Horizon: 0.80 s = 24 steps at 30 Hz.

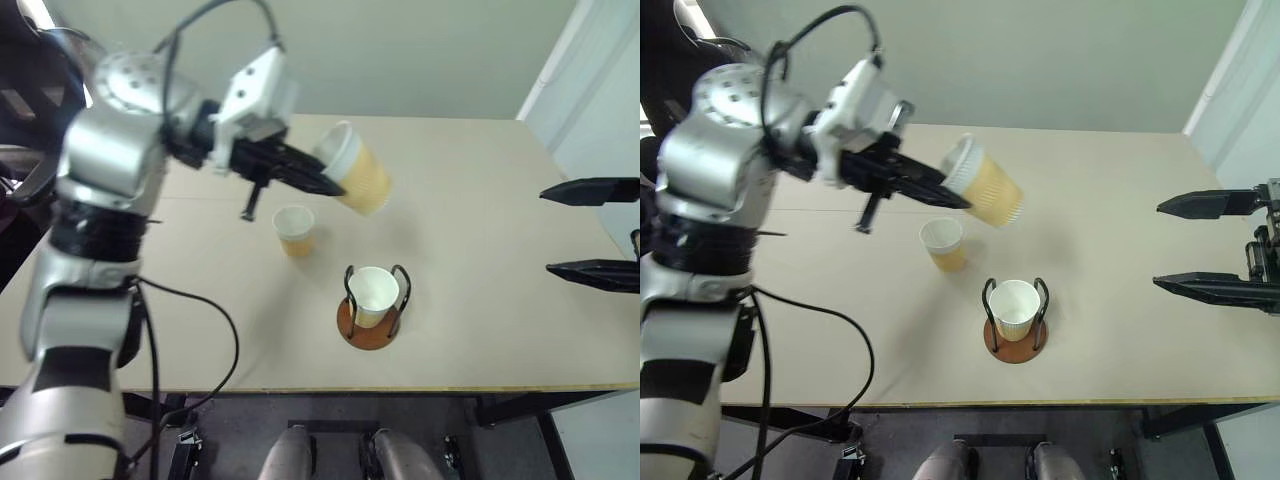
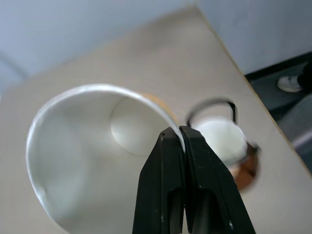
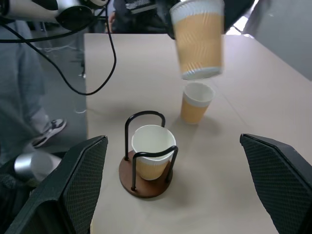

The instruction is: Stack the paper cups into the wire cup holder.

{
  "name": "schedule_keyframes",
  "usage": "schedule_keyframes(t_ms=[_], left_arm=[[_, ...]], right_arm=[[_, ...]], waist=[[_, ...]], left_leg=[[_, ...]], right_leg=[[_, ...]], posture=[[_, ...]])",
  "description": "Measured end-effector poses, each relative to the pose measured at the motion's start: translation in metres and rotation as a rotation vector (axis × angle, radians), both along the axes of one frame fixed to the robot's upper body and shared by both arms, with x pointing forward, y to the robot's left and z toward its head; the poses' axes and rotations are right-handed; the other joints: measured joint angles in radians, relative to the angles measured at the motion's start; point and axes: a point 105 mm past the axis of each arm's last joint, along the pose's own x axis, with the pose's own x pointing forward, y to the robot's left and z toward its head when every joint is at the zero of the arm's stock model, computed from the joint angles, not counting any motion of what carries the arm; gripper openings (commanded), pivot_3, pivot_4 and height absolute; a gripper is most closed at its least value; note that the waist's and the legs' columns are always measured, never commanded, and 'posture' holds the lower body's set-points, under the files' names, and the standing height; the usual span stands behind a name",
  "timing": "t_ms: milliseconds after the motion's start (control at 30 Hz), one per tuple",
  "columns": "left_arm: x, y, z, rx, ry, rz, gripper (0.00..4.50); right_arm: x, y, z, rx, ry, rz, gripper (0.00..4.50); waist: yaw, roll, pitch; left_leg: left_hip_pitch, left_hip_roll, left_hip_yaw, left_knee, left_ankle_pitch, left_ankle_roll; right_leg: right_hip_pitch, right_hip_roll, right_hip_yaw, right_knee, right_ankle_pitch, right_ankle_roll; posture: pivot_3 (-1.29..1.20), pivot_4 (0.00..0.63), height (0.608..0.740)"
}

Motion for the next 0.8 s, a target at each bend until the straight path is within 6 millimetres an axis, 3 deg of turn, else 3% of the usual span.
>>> schedule_keyframes(t_ms=[233,533,800], left_arm=[[-0.010,-0.024,-0.022,0.110,0.049,-0.149,0.04],[-0.022,-0.033,-0.041,0.222,0.025,-0.286,0.04],[-0.023,-0.042,-0.053,0.278,-0.008,-0.353,0.04]], right_arm=[[-0.009,0.002,-0.001,-0.006,-0.019,-0.054,4.50],[-0.015,0.003,-0.005,-0.010,-0.030,-0.089,4.50],[-0.021,0.004,-0.005,-0.014,-0.029,-0.097,4.50]], waist=[[-0.004,0.000,0.000],[0.006,0.002,0.000],[0.006,0.002,0.000]], left_leg=[[-0.003,-0.006,0.005,0.004,-0.006,0.010],[-0.007,-0.011,0.005,0.015,-0.014,0.023],[-0.008,-0.012,0.006,0.016,-0.014,0.024]], right_leg=[[0.000,0.000,0.015,-0.003,-0.003,0.018],[0.001,-0.005,0.018,-0.004,-0.005,0.024],[0.001,-0.005,0.018,-0.003,-0.004,0.026]], posture=[[0.00,0.150,0.740],[0.00,0.150,0.740],[0.00,0.150,0.740]])
